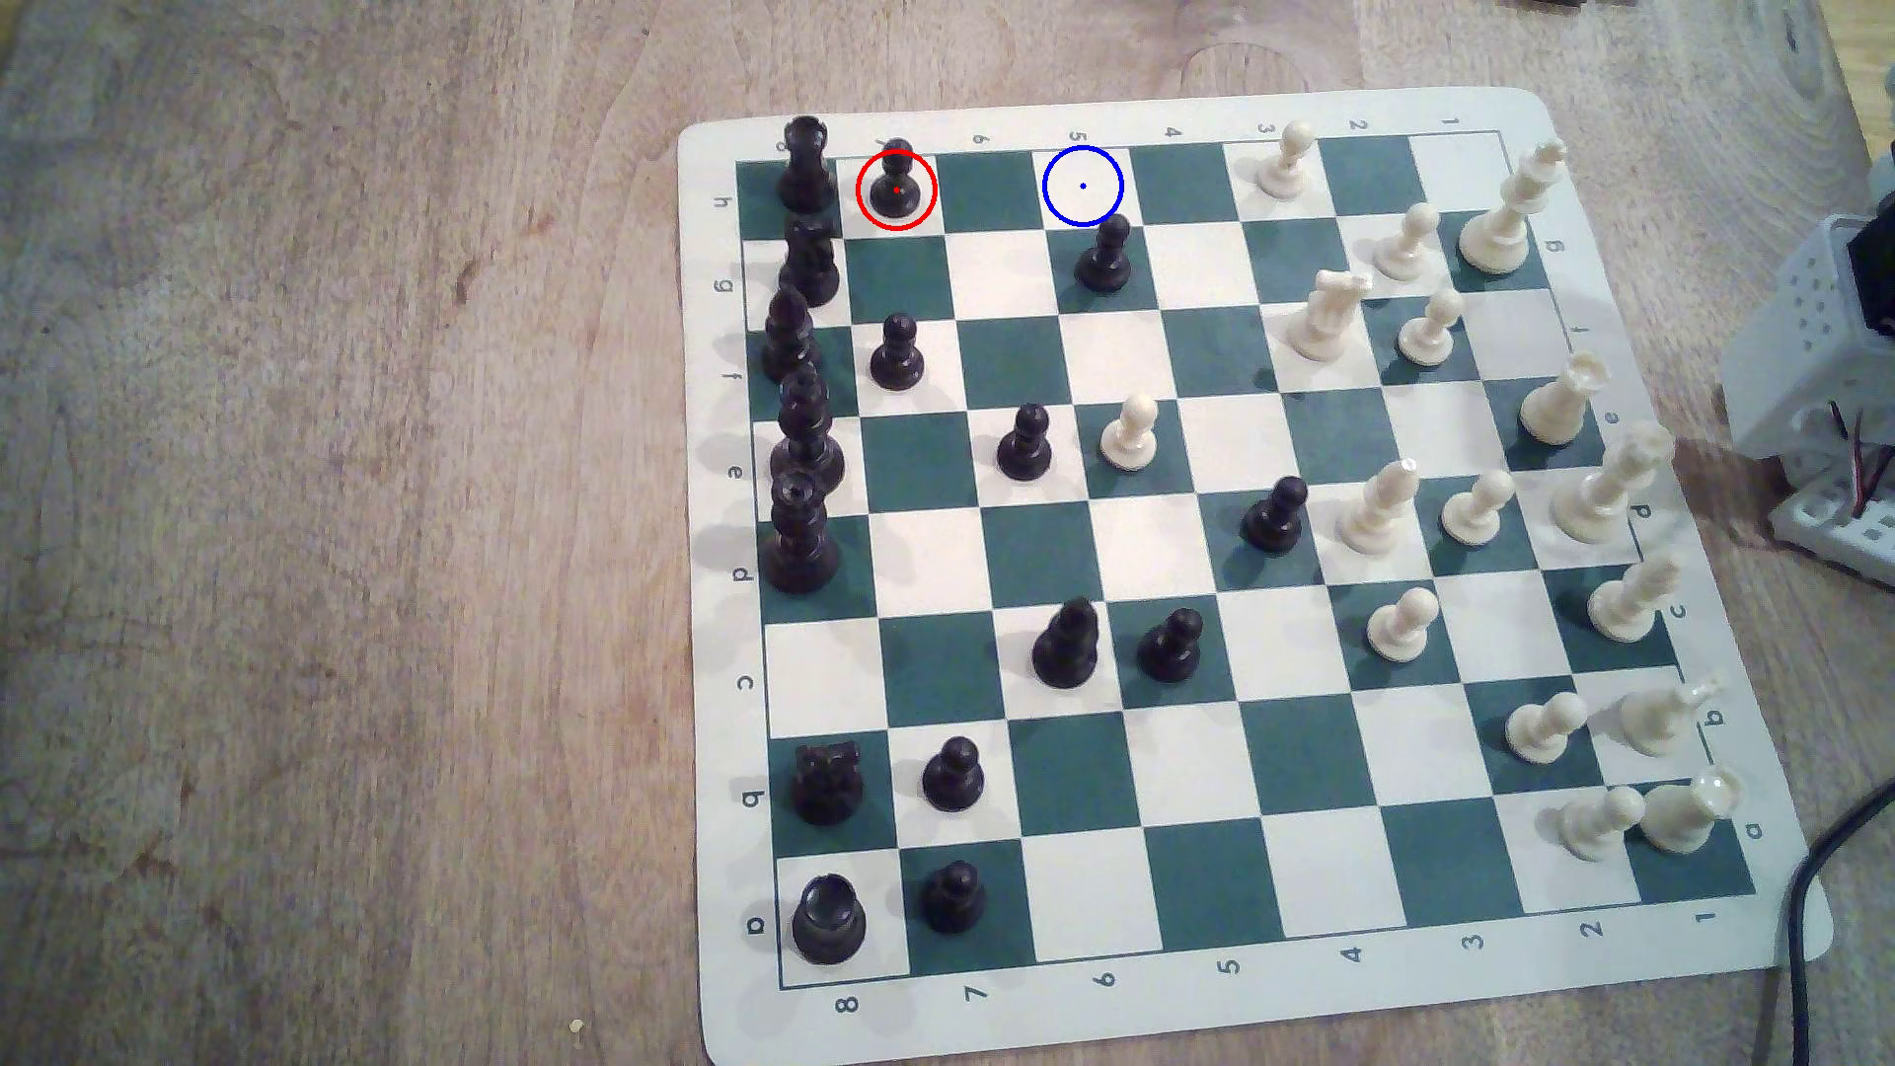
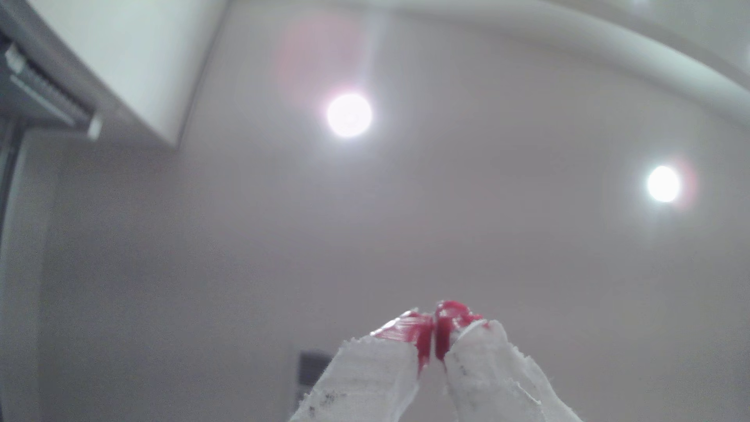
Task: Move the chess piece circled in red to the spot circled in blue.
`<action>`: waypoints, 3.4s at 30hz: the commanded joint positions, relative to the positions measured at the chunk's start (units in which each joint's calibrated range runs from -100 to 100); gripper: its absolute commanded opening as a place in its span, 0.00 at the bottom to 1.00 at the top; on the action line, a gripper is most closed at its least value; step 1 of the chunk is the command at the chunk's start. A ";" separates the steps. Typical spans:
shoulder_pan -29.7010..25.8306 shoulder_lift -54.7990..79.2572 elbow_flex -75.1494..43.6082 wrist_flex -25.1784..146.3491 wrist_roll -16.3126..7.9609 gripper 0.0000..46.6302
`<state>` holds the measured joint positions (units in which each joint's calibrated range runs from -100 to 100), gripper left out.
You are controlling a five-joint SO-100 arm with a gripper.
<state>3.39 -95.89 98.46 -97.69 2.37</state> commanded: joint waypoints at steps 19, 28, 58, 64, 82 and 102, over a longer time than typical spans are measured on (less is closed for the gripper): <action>2.51 0.14 -24.03 75.08 -0.39 0.00; 3.92 0.14 -23.85 102.19 -2.74 0.00; 6.11 55.15 -54.31 127.26 -6.35 0.25; 6.74 64.40 -62.56 127.50 -6.64 0.30; 9.47 99.04 -96.92 130.61 -11.48 0.32; 9.94 115.16 -112.33 131.35 -13.14 0.34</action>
<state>13.94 20.82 -6.19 33.15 -10.53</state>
